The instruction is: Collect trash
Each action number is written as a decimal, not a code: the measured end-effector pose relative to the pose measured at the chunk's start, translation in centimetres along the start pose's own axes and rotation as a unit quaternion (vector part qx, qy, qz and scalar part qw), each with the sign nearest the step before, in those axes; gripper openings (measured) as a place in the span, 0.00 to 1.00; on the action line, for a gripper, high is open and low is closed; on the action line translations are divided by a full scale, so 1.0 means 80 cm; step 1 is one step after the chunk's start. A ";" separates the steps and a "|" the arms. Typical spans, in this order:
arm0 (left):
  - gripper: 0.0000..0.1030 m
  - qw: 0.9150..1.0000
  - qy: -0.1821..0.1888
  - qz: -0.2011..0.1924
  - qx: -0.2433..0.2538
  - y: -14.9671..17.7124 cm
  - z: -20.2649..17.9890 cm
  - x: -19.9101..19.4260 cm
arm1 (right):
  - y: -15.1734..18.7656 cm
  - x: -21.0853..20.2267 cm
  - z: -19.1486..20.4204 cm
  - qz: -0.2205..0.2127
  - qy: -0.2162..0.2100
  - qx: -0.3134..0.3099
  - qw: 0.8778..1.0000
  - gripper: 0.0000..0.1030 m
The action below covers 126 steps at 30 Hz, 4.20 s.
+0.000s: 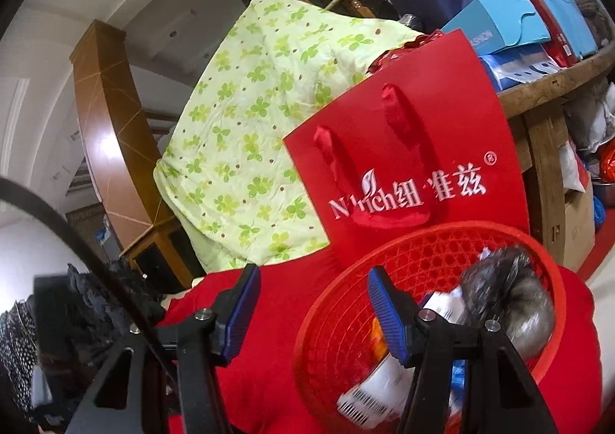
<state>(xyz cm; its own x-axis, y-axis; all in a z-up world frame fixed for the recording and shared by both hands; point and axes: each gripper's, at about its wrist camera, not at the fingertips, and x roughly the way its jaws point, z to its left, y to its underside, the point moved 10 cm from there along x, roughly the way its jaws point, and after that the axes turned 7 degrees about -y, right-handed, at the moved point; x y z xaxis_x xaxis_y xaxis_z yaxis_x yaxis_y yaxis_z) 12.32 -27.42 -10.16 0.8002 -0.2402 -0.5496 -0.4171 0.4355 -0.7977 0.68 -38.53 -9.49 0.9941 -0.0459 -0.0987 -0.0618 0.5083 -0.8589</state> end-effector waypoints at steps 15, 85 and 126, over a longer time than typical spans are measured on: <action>0.91 0.999 -0.001 -0.041 -0.006 0.000 0.053 -0.072 | 0.026 -0.075 0.077 0.037 0.086 -0.066 0.993 0.66; 0.91 0.994 0.005 -0.105 0.020 -0.011 0.060 -0.222 | -0.004 -0.180 0.141 0.056 0.169 -0.104 0.978 0.69; 0.91 0.995 0.014 -0.100 0.026 -0.005 0.053 -0.219 | -0.007 -0.183 0.135 0.056 0.172 -0.099 0.978 0.70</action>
<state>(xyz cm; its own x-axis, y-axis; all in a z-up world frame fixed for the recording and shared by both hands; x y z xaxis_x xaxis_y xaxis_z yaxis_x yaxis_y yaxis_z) 0.28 -19.70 0.83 0.8523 -0.3504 -0.3885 -0.2275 0.4205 -0.8783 -12.91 -28.88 -2.12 0.8930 -0.3032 -0.3325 -0.2192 0.3521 -0.9099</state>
